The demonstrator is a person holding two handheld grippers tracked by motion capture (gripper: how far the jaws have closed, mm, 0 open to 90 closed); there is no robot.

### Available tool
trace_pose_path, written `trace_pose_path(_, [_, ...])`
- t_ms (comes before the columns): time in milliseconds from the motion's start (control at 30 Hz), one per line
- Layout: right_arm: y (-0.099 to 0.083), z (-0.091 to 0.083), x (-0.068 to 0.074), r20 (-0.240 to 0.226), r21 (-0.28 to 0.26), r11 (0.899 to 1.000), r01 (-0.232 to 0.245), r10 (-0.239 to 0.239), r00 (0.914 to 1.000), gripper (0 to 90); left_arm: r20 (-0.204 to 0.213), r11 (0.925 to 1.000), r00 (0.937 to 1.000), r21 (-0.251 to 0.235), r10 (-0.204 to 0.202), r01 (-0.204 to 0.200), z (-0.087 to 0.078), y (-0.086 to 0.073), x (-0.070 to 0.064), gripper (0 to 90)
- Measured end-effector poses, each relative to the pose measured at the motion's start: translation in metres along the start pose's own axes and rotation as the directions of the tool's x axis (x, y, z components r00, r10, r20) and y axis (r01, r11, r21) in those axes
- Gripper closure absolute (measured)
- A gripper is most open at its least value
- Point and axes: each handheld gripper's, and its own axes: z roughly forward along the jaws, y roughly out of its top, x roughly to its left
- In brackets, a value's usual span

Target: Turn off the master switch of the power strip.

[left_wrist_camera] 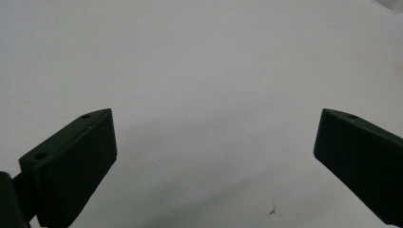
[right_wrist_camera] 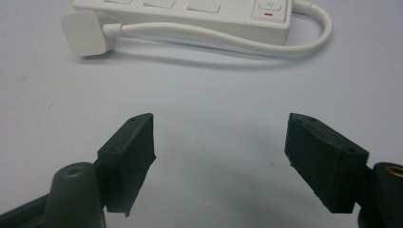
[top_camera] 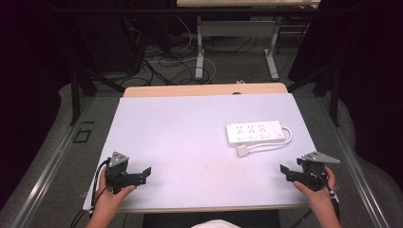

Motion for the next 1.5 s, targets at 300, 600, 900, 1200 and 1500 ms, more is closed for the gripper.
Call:
trace_pose_path(300, [0.000, 0.005, 0.010, -0.013, 0.012, 0.998, 0.057, -0.056, 0.9983, 26.3, -0.003, 1.0000, 1.0000, -0.001, -0.006, 0.006, -0.002, -0.005, 0.004, 0.6])
trace_pose_path(600, [0.003, 0.007, 0.012, -0.024, 0.008, 0.999, 0.053, -0.052, 0.9983, 26.6, -0.010, 0.9998, 0.9998, -0.006, -0.018, 0.018, -0.008, -0.008, 0.004, 2.6])
trace_pose_path(900, [0.007, 0.006, 0.009, -0.015, 0.003, 0.999, 0.043, -0.043, 0.9990, 28.0, -0.024, 0.9997, 0.9994, -0.011, -0.023, 0.023, -0.012, -0.010, 0.007, 3.6])
trace_pose_path(1200, [0.013, 0.008, 0.007, -0.008, 0.007, 0.999, 0.031, -0.031, 0.9995, 29.0, -0.025, 0.9995, 0.9993, -0.009, -0.029, 0.029, -0.011, -0.011, 0.008, 4.5])
trace_pose_path(1500, [0.012, 0.013, 0.006, -0.011, 0.033, 0.999, 0.027, -0.026, 0.9996, 28.6, -0.030, 0.9992, 0.9989, -0.016, -0.037, 0.037, -0.012, -0.011, 0.009, 5.3])
